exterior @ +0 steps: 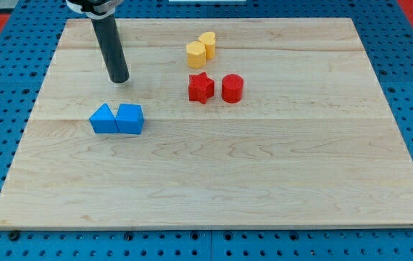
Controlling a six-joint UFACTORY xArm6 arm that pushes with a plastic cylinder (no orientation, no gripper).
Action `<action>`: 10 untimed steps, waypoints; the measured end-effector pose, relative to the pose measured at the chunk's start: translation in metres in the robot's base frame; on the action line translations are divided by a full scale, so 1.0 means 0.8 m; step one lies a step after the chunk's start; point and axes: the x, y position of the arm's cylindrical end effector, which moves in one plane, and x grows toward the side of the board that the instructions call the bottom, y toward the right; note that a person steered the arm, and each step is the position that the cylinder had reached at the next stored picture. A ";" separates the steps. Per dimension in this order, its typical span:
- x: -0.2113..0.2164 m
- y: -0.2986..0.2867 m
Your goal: Move the arm vertically above the blue cube
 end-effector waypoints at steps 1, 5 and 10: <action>-0.006 -0.001; -0.022 0.000; -0.008 0.000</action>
